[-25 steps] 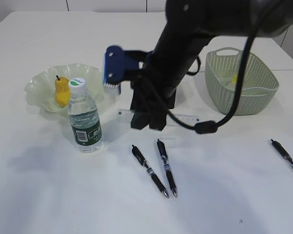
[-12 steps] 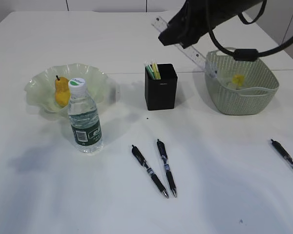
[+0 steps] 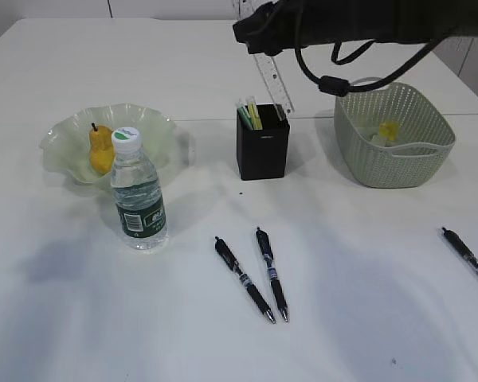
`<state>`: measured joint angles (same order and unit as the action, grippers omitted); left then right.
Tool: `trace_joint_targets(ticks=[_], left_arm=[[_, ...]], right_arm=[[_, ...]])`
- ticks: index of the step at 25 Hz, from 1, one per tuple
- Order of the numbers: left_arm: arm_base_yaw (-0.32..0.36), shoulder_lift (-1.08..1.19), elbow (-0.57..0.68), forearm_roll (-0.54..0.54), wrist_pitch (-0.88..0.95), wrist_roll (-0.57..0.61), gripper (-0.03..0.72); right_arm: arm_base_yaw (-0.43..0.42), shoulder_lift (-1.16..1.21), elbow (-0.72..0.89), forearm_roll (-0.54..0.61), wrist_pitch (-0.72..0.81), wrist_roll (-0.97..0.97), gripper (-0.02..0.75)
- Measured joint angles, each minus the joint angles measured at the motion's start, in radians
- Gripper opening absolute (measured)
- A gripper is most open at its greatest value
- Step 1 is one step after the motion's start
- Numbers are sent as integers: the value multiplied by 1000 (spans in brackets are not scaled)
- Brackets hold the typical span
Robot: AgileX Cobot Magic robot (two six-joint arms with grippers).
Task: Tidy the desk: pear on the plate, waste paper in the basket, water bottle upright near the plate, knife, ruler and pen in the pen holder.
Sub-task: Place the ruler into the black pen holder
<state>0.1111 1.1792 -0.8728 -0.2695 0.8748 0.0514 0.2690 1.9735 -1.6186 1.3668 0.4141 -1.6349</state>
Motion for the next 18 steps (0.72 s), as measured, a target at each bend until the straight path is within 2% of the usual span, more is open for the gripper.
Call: trace_joint_targets(ticks=[3,6,18], left_arm=[[0,0,0,0,0,0,466],[0,0,0,0,0,0,466],[0,0,0,0,0,0,466]], right_arm=[[-2,47,-9,240,-30,-189,285],[-4,104,-54,367,-40,-292,285],[-27,303,-265,405,-28,-322,285]])
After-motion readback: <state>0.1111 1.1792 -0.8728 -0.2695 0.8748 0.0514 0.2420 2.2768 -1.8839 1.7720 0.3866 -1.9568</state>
